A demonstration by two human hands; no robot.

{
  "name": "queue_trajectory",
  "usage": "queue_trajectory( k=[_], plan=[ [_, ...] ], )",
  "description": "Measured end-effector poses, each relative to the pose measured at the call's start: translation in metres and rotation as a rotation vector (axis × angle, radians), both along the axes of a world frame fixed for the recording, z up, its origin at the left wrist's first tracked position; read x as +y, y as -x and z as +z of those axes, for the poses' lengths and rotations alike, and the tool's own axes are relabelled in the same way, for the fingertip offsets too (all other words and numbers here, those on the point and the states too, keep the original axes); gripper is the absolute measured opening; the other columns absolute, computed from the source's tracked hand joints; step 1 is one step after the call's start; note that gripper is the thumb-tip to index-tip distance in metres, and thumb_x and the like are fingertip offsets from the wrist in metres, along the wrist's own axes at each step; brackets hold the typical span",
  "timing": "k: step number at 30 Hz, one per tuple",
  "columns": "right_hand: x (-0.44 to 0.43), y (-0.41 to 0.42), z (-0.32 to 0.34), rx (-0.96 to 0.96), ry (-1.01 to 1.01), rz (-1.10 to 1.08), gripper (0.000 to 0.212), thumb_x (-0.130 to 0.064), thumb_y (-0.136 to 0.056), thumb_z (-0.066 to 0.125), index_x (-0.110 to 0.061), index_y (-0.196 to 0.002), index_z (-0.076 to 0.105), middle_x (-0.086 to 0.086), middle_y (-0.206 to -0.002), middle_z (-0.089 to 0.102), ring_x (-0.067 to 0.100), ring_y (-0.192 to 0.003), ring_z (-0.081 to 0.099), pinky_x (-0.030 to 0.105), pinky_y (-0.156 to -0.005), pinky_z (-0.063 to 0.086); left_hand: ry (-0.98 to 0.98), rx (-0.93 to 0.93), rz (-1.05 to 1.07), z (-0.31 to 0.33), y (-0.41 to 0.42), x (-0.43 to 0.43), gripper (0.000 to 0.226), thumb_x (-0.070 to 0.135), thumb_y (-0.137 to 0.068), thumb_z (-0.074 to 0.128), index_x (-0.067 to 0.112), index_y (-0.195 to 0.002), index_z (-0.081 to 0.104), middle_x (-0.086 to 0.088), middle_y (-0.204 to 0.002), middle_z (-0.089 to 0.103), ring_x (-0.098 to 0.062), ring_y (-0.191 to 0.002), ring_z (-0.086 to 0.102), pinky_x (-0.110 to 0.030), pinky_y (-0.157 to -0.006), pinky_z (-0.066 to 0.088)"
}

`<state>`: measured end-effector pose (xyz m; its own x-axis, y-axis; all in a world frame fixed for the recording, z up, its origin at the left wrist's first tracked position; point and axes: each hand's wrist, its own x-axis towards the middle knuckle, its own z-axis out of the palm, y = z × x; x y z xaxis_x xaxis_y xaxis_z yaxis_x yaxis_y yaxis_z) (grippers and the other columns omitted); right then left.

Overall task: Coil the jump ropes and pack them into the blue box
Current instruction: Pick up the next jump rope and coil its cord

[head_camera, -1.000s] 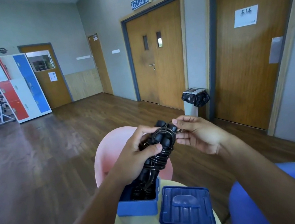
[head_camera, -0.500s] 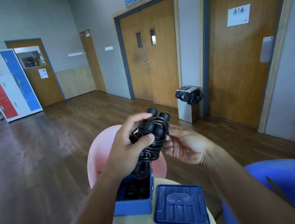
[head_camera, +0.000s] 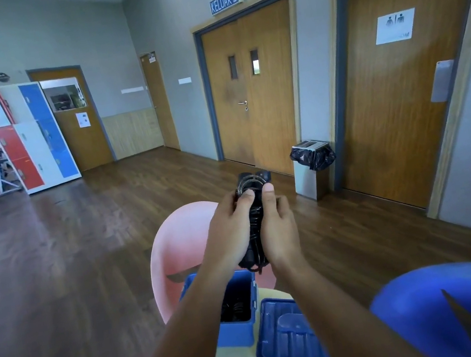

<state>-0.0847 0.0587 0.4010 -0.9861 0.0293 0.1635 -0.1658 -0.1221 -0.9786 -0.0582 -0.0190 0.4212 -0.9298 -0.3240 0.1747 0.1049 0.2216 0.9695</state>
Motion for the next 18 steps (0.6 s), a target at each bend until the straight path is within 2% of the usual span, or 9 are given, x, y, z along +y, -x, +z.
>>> queue_trajectory(
  k=[2,4,7,10,13,18],
  plan=[
    [0.003,0.003,0.000,0.007,-0.053,0.021,0.049,-0.063,-0.095,0.037,-0.018,-0.098,0.056,0.000,-0.095,0.067,0.013,-0.087,0.065,0.033,-0.075,0.052,-0.014,-0.101,-0.024,0.003,0.001,-0.003,0.041,0.059,-0.092,0.045,0.029,-0.103,0.070,0.000,-0.094,0.077,-0.021,-0.090,0.074,-0.052,-0.091,0.058],
    [0.006,0.005,0.002,0.018,-0.090,0.043,0.051,-0.063,-0.095,0.040,-0.015,-0.098,0.057,0.001,-0.092,0.069,0.014,-0.085,0.067,0.032,-0.073,0.052,-0.115,-0.172,-0.082,0.005,0.001,-0.007,0.048,0.064,-0.096,0.043,0.028,-0.102,0.074,0.002,-0.094,0.079,-0.018,-0.090,0.076,-0.045,-0.091,0.058],
    [0.006,0.007,0.004,0.009,-0.098,0.060,0.051,-0.062,-0.095,0.041,-0.015,-0.101,0.059,0.000,-0.092,0.070,0.013,-0.084,0.068,0.029,-0.068,0.050,-0.222,-0.195,-0.052,0.002,0.006,-0.006,0.064,0.075,-0.094,0.034,0.027,-0.097,0.076,0.002,-0.090,0.080,-0.019,-0.090,0.076,-0.040,-0.090,0.057],
    [0.004,0.009,0.003,-0.020,-0.078,0.069,0.048,-0.062,-0.094,0.043,-0.017,-0.099,0.062,-0.001,-0.091,0.072,0.016,-0.087,0.070,0.033,-0.074,0.054,-0.144,-0.061,0.094,-0.009,0.014,0.001,0.067,0.073,-0.095,0.029,0.025,-0.100,0.075,0.002,-0.092,0.079,-0.020,-0.092,0.074,-0.045,-0.095,0.055],
    [0.005,0.011,0.001,-0.034,-0.072,0.061,0.046,-0.060,-0.095,0.042,-0.019,-0.097,0.063,-0.001,-0.091,0.072,0.016,-0.088,0.070,0.036,-0.081,0.056,-0.010,0.023,0.175,-0.016,0.018,0.004,0.064,0.068,-0.099,0.027,0.024,-0.102,0.074,0.003,-0.094,0.077,-0.018,-0.093,0.071,-0.042,-0.094,0.054],
    [0.007,0.011,-0.008,-0.051,-0.082,0.069,0.052,-0.059,-0.098,0.036,-0.016,-0.104,0.067,0.001,-0.092,0.074,0.016,-0.088,0.071,0.029,-0.071,0.054,0.168,0.093,0.188,-0.026,0.020,0.003,0.057,0.057,-0.104,0.030,0.022,-0.100,0.074,0.003,-0.091,0.075,-0.014,-0.091,0.068,-0.033,-0.086,0.052]
  ],
)
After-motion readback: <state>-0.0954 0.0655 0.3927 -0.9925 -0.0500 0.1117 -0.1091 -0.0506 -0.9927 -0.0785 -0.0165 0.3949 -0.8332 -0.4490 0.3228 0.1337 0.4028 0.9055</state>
